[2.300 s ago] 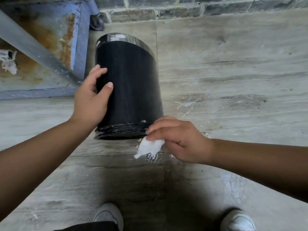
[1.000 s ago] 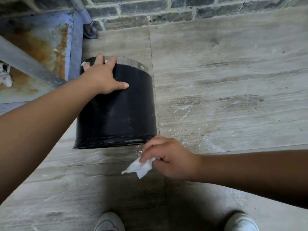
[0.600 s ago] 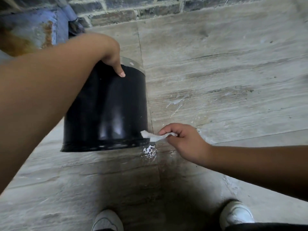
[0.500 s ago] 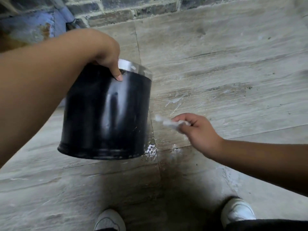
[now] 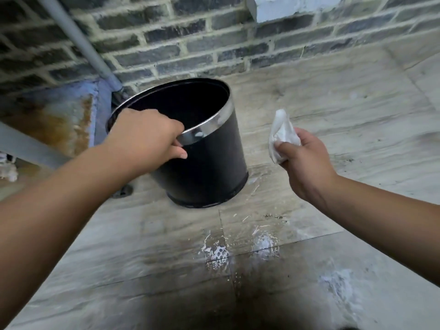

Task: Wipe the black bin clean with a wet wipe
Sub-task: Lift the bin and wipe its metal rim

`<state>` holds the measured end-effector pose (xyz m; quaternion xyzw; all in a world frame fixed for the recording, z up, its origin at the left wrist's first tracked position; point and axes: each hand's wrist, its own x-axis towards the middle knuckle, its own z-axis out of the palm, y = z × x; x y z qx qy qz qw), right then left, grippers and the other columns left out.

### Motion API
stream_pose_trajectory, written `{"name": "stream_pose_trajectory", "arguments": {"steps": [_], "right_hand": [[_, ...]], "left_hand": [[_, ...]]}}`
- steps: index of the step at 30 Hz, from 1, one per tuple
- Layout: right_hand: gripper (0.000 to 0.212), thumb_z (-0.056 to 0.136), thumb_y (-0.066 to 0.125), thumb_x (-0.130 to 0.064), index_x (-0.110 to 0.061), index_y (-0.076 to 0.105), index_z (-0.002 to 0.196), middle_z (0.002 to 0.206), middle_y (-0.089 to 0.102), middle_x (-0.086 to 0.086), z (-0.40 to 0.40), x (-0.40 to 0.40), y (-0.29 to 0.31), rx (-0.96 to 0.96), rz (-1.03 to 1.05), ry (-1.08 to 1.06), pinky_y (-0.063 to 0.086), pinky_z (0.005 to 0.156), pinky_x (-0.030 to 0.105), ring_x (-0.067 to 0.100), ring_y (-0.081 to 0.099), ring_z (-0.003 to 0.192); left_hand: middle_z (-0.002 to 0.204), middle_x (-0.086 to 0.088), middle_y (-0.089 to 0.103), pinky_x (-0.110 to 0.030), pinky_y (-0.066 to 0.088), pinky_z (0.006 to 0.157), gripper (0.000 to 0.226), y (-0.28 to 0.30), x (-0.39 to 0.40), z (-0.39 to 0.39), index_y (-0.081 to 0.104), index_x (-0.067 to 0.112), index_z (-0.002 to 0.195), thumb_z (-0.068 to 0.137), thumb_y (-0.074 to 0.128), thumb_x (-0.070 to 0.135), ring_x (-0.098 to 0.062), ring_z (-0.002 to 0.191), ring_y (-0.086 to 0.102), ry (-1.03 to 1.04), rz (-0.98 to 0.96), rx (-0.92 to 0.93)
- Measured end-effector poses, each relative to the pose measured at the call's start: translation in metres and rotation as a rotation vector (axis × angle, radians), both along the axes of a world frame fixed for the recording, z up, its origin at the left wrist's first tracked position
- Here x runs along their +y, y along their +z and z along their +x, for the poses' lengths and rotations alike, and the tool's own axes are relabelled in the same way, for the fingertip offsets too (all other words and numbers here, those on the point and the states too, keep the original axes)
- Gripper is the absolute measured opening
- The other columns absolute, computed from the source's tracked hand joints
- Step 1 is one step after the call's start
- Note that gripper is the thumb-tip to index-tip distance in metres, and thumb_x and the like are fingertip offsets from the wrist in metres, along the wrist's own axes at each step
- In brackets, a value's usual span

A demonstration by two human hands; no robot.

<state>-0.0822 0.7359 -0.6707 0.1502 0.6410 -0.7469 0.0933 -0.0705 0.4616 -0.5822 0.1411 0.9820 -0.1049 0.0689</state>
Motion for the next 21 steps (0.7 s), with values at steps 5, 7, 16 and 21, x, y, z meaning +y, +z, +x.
{"name": "stream_pose_trajectory", "arguments": {"steps": [5, 7, 16, 21], "right_hand": [[0.021, 0.089, 0.058, -0.007, -0.026, 0.065, 0.088, 0.088, 0.067, -0.001, -0.031, -0.018, 0.009, 0.143, 0.116, 0.025, 0.049, 0.078, 0.034, 0.017, 0.061, 0.084], [0.021, 0.09, 0.056, -0.011, -0.03, 0.063, 0.094, 0.093, 0.068, -0.004, -0.048, -0.025, 0.015, 0.223, 0.204, 0.015, 0.05, 0.073, 0.021, 0.008, 0.062, 0.083], [0.021, 0.086, 0.043, -0.008, -0.001, 0.055, 0.071, 0.082, 0.058, 0.022, -0.127, -0.029, -0.001, 0.246, 0.561, 0.099, 0.039, 0.062, 0.034, 0.024, 0.049, 0.07], [0.021, 0.086, 0.042, -0.001, -0.01, 0.061, 0.083, 0.076, 0.06, 0.002, -0.125, -0.036, -0.017, 0.277, 0.483, 0.135, 0.043, 0.064, 0.029, 0.015, 0.052, 0.071]], "left_hand": [[0.07, 0.006, 0.052, -0.038, 0.031, 0.066, 0.049, -0.017, 0.02, -0.024, 0.035, 0.024, 0.06, 0.078, 0.065, 0.058, -0.031, 0.092, 0.058, 0.073, 0.142, 0.1], [0.078, 0.003, 0.063, -0.039, 0.034, 0.067, 0.046, -0.021, 0.032, -0.035, 0.041, 0.022, 0.063, 0.079, 0.064, 0.058, -0.031, 0.088, 0.059, 0.147, 0.194, 0.066], [0.069, 0.002, 0.041, -0.041, 0.033, 0.069, 0.034, -0.028, 0.08, -0.048, 0.047, 0.025, 0.07, 0.084, 0.063, 0.051, -0.028, 0.068, 0.046, 0.174, 0.087, -0.039], [0.069, 0.002, 0.049, -0.04, 0.033, 0.07, 0.036, -0.046, 0.073, -0.035, 0.047, 0.024, 0.069, 0.086, 0.06, 0.053, -0.026, 0.067, 0.049, 0.17, 0.105, -0.047]]}}
